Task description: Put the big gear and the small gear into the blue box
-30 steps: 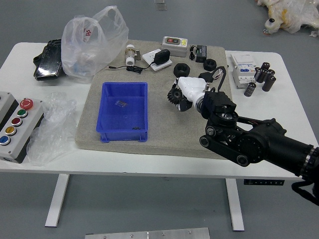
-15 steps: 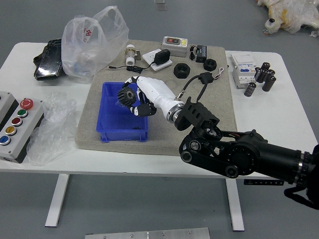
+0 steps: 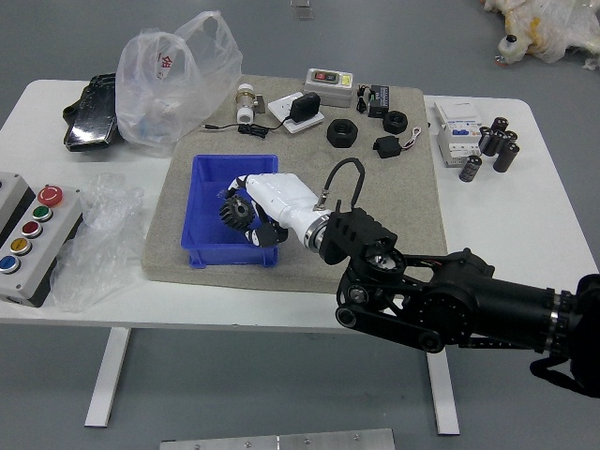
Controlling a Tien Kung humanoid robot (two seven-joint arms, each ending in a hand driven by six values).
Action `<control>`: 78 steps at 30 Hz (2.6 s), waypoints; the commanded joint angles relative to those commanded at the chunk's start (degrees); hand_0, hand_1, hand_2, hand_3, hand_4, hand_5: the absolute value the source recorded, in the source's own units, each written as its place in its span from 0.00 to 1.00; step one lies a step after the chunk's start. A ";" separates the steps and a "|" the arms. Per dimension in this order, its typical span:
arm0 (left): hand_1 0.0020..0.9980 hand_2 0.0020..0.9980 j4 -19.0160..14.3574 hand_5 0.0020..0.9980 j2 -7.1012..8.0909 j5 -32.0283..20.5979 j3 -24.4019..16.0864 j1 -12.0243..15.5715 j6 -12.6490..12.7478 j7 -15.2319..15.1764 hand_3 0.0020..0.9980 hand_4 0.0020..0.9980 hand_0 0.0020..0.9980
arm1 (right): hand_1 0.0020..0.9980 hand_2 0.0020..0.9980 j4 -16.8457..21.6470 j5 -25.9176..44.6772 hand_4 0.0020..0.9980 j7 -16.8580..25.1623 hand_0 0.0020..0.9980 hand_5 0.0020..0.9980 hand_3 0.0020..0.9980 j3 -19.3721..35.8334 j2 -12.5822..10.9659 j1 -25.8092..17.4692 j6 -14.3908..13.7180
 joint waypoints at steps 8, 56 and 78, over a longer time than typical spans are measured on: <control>0.41 0.52 -0.01 0.29 0.01 -0.17 0.11 -0.03 0.02 -0.04 0.74 0.67 0.68 | 0.14 0.17 -0.63 -1.67 0.60 -1.45 0.10 0.05 0.76 0.49 0.08 -0.20 1.85; 0.41 0.52 0.09 0.29 -0.42 -0.98 0.57 0.10 0.03 -0.44 0.74 0.67 0.68 | 0.14 0.16 -2.97 51.84 1.00 35.95 0.11 1.00 0.83 26.96 -5.22 -12.12 32.75; 0.42 0.52 0.08 0.29 -0.75 -0.56 0.15 0.10 0.09 -0.23 0.74 0.68 0.68 | 0.47 0.61 -2.94 57.64 1.00 27.14 0.30 1.00 0.82 44.28 -8.27 -18.58 10.08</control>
